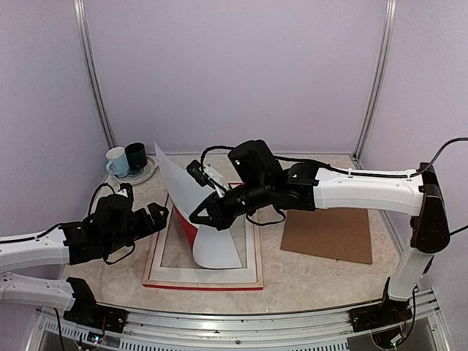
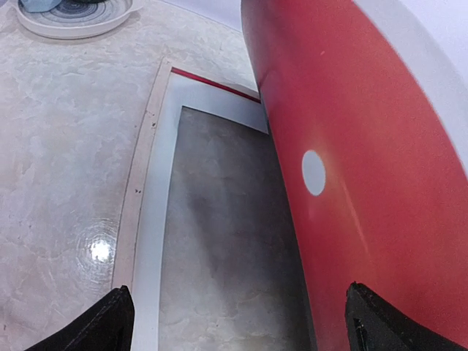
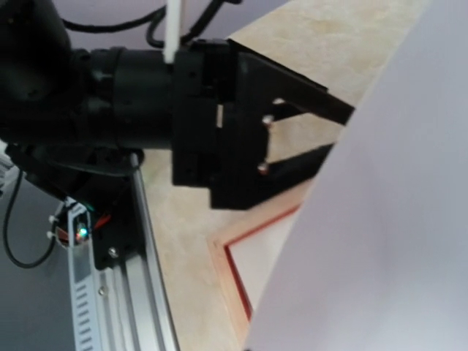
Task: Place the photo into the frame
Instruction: Place the photo on the mat board.
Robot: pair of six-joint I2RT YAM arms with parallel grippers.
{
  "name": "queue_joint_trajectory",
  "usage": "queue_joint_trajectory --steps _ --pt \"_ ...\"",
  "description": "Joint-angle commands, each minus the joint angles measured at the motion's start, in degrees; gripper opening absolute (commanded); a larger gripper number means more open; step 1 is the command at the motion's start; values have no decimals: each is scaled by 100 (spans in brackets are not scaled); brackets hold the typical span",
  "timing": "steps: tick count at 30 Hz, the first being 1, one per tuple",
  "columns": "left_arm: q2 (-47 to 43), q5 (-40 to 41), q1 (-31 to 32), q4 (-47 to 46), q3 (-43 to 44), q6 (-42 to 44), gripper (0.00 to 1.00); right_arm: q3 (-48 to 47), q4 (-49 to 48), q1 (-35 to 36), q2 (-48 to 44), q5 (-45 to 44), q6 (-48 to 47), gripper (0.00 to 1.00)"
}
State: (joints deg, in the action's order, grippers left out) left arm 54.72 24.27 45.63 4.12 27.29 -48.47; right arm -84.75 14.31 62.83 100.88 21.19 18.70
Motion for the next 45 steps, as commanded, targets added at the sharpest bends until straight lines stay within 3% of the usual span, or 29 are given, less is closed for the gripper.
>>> queue_joint_trajectory --steps 1,8,11,19,24,34,45 --pt "-322 -89 -252 242 -256 -164 99 -427 -217 131 416 274 150 6" --pt "-720 -435 -720 206 -738 -338 99 -693 -268 177 936 413 238 10" --pt "-835 -467 -845 244 -899 -421 99 -658 -282 177 1003 414 269 16" --pt "-1373 -133 -901 551 -1162 -701 99 -432 -155 15 862 107 325 47" --pt "-1265 -284 -1060 353 -1280 -643 99 -104 -182 -394 679 -34 496 69" --pt "163 -1998 -2532 -1247 -1146 -19 99 -187 -6 -1107 1030 -11 699 73" --pt "1980 -3344 -3300 -2928 -923 304 99 395 -281 -1400 943 218 808 73"
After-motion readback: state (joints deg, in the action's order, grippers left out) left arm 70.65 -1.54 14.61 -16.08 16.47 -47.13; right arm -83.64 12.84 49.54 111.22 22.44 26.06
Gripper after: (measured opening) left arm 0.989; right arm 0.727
